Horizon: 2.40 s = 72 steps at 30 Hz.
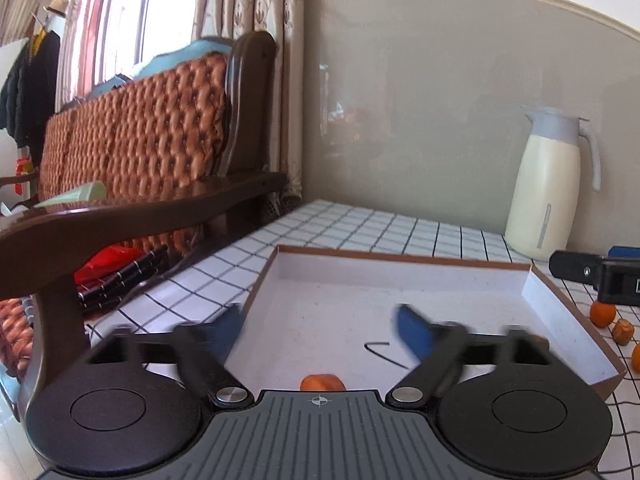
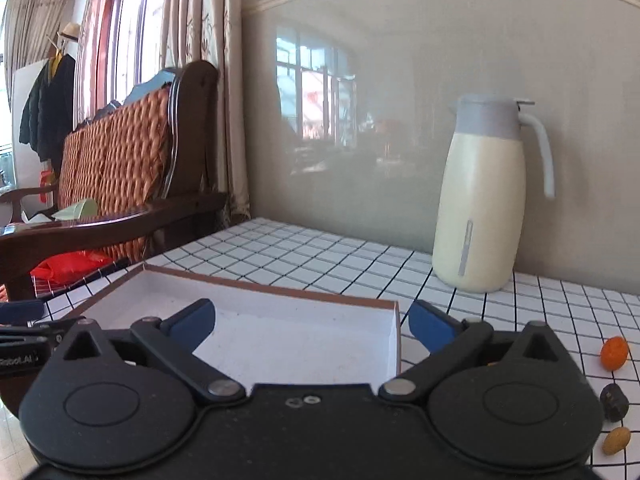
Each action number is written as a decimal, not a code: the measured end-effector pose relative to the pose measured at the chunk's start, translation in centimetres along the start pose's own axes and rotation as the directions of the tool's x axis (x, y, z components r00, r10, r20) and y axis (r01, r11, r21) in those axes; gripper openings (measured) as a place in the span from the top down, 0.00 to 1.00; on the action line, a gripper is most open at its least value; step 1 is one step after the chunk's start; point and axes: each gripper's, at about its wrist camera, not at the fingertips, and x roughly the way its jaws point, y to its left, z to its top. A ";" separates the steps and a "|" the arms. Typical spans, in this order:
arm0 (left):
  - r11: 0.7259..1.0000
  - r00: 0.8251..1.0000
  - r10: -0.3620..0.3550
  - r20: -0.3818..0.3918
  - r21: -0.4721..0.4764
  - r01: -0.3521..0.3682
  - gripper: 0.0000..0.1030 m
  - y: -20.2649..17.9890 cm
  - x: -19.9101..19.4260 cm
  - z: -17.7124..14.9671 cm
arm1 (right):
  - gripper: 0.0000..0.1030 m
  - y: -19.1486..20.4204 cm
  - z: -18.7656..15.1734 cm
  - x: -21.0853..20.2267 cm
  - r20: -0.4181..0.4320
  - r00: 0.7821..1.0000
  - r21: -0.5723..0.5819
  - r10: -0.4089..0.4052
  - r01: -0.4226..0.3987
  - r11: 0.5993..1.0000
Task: Organize fruits
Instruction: 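Carry the carrot piece with the left gripper over the box and release, then move the left gripper back toward the fruits on the table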
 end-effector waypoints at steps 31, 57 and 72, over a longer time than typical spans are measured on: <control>0.994 0.994 -0.103 0.031 -0.028 0.104 0.00 -3.2 -4.2 0.2 | 0.06 -2.5 0.0 -5.5 0.040 0.990 0.033 -0.137 0.136 0.990; 0.915 0.926 -0.374 0.047 0.182 0.360 0.00 -14.9 -11.7 -3.1 | 0.17 -10.0 -6.5 -16.9 -0.064 0.949 0.011 -0.308 0.310 0.951; 0.846 0.876 -0.478 -0.059 0.239 0.477 0.15 -21.2 -11.3 -5.5 | 0.36 -13.3 -9.2 -16.9 -0.126 0.941 0.046 -0.314 0.322 0.946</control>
